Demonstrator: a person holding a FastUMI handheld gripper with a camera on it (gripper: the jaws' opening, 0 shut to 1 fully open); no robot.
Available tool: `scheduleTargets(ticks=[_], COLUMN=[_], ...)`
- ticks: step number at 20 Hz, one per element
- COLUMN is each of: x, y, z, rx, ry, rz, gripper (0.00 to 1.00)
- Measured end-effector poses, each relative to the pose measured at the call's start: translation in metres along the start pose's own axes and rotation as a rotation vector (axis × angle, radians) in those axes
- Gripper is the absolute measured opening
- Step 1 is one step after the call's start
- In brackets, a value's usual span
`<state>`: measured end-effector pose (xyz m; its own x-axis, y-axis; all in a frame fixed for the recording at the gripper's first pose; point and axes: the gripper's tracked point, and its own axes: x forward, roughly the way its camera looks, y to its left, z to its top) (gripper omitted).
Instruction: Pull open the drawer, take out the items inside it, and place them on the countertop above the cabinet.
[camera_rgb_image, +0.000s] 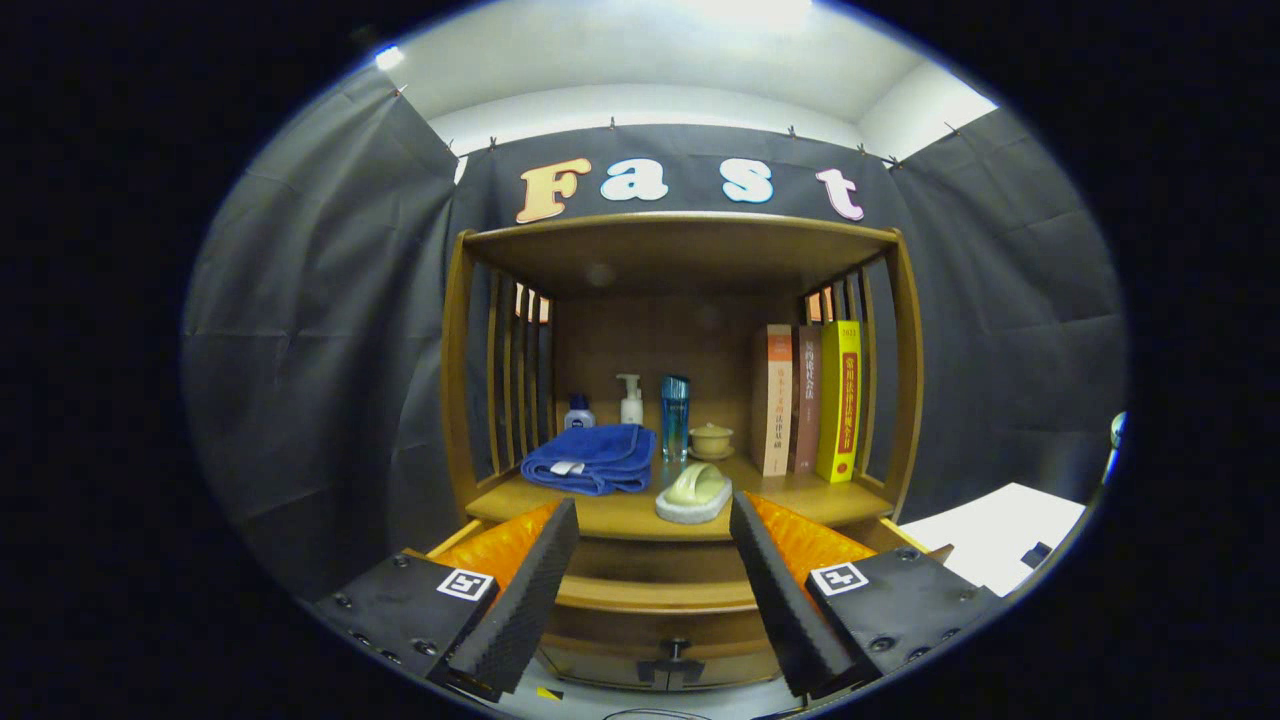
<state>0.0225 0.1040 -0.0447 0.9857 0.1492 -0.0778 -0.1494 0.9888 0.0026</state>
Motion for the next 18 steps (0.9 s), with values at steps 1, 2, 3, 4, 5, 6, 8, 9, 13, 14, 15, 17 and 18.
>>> scheduleTargets(ticks=[1, 2, 3, 4, 5, 6, 8, 9, 13, 14, 15, 17, 18], x=[-0.003, -0.006, -0.008, -0.01, -0.012, -0.014, -0.018, -0.019, -0.019, -0.019, -0.018, -0.015, -0.014], y=[-0.002, -0.006, -0.009, -0.012, -0.015, -0.018, -0.026, -0.029, -0.029, -0.028, -0.027, -0.021, -0.017], z=[-0.01, -0.021, -0.03, -0.038, -0.044, -0.048, -0.053, -0.056, -0.062, -0.066, -0.073, -0.091, -0.1], rx=[0.002, 0.004, 0.013, 0.026, 0.042, 0.056, 0.064, 0.061, 0.046, 0.034, 0.02, 0.013, 0.019], ry=[0.011, 0.023, 0.035, 0.047, 0.053, 0.052, 0.042, 0.038, 0.016, 0.013, 0.016, 0.043, 0.055], rz=[-0.007, -0.017, -0.028, -0.037, -0.046, -0.049, -0.065, -0.072, -0.066, -0.064, -0.061, -0.051, -0.043], gripper=[0.99, 0.99, 0.99, 0.99, 0.99, 0.99, 0.99, 0.99, 1.0, 1.0, 1.0, 1.0, 1.0])
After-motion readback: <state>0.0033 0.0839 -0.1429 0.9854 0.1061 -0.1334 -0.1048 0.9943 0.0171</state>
